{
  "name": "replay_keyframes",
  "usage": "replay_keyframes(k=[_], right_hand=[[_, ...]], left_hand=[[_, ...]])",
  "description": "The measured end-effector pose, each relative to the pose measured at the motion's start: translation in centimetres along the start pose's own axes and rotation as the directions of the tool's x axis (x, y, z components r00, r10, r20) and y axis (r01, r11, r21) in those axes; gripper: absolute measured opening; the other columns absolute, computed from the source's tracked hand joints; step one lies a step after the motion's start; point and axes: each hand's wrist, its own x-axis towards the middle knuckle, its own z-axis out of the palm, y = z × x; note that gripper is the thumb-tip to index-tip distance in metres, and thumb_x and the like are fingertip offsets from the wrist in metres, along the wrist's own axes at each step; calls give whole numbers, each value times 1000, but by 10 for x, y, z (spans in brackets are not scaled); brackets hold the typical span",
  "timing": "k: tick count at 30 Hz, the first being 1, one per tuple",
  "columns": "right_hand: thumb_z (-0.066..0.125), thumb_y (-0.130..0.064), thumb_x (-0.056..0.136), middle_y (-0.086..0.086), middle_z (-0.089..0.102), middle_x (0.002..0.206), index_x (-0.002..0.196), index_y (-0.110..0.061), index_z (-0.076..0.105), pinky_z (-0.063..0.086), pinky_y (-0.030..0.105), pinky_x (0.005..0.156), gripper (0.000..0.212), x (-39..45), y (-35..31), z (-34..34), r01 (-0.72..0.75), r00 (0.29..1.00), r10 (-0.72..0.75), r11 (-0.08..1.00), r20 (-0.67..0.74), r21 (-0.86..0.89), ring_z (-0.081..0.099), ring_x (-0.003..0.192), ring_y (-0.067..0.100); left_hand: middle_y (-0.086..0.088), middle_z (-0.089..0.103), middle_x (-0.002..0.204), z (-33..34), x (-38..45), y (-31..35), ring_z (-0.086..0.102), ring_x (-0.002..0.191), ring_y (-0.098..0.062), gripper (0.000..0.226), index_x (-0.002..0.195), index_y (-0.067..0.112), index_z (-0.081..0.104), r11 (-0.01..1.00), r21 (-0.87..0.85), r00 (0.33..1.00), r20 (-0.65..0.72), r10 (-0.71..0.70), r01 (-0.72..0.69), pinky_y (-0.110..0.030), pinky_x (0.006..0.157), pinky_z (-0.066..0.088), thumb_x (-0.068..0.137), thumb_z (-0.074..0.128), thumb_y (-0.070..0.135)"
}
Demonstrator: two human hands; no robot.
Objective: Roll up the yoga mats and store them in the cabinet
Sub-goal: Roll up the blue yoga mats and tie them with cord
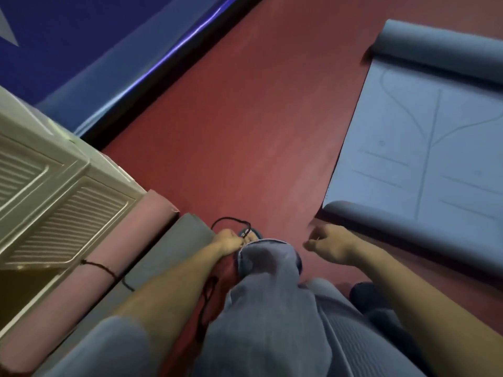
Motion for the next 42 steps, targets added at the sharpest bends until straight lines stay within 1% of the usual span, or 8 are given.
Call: replay_keyframes(k=[2,6,15,22,27,32,38,42], right_hand=[[59,-39,97,8,71,114,108,-11,71,50,37,94,32,11,-4,-4,27,1000,-27,999,-1,-20,62,107,26],[57,-40,96,6,70,113,110,-16,69,51,37,93,30,33,-10,-10,69,997,-69,998,-33,2,62,107,23],[57,-41,98,6,69,120,115,-15,69,50,36,96,33,57,7,-9,37,998,-36,999,52,-3,61,111,23],[61,-34,97,3,72,108,105,-15,72,50,32,91,24,37,13,-11,-18,999,26,985,-40,173,64,102,20],[61,-31,98,9,72,100,97,-10,70,51,36,84,22,-11,10,-26,29,987,32,929,-158,369,67,98,27],[65,-26,97,-4,71,107,114,-18,69,50,22,79,19,-76,-10,-38,220,940,-75,877,-331,426,65,103,15],[70,-24,80,-12,40,157,153,-35,38,28,27,117,80,-190,-57,-65,615,741,-489,770,-461,171,30,147,4],[59,-15,81,19,72,95,114,-1,65,49,40,87,36,-264,-61,-68,720,694,-554,532,-460,446,67,91,27]], left_hand=[[-14,72,97,12,16,19,67,96,-29,14,83,14,72,1000,7,1000,-4,-5,5,-32,78,49,85,71,28],[-18,55,144,39,57,35,53,133,-35,47,142,4,49,995,12,995,5,-99,99,-37,106,45,100,55,22],[-22,51,150,70,72,7,49,138,-37,55,152,13,45,966,224,990,19,-137,129,-41,112,40,111,26,44],[-12,67,132,38,34,-16,64,121,-32,39,128,14,66,869,494,998,67,-22,-14,-39,96,52,97,52,33],[-10,74,91,-28,-20,28,68,96,-31,30,76,12,67,921,320,972,-6,237,-222,-35,79,49,95,59,34],[-6,62,84,-117,-132,97,56,77,-18,27,78,8,70,771,278,802,-5,597,-572,-29,68,37,95,66,30],[6,77,84,-142,-296,146,66,78,-1,19,90,9,71,498,65,502,123,856,-865,-23,77,45,99,66,25],[3,76,78,-126,-384,145,71,76,-16,20,86,11,69,310,97,325,235,916,-946,-33,75,55,101,64,24]])
